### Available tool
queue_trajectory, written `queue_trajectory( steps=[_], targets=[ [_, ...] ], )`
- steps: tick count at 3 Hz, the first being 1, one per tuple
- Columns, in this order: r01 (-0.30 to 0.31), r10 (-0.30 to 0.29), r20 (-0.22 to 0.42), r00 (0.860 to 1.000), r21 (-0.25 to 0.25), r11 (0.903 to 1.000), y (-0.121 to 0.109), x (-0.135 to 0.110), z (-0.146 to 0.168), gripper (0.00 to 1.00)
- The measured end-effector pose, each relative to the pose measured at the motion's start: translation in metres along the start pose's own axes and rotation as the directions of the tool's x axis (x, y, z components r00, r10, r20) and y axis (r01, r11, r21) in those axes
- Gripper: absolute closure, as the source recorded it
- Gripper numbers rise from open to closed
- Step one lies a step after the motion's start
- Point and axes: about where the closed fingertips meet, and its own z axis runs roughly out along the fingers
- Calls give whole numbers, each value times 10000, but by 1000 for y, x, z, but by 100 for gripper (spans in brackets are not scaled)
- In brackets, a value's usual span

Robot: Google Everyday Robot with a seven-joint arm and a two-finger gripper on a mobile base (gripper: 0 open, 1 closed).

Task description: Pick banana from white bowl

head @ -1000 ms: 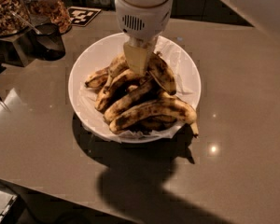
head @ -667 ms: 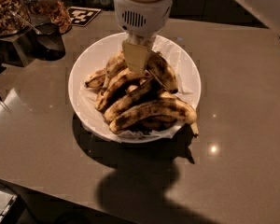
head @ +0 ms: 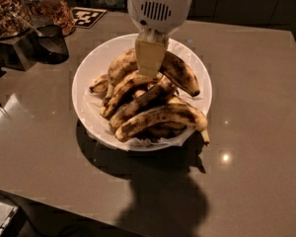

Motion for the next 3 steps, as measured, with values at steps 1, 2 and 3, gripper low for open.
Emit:
queue_trajectory(
  steps=[1, 2, 3],
  targets=[
    [502, -501, 189, 9986, -31, 9987, 8, 3, -9, 100],
    [1268, -1270, 273, 9915, 110, 9919, 23, 8, -24, 100],
    [1306, -1327, 523, 9898, 414, 9906, 22, 2, -32, 100]
  ],
)
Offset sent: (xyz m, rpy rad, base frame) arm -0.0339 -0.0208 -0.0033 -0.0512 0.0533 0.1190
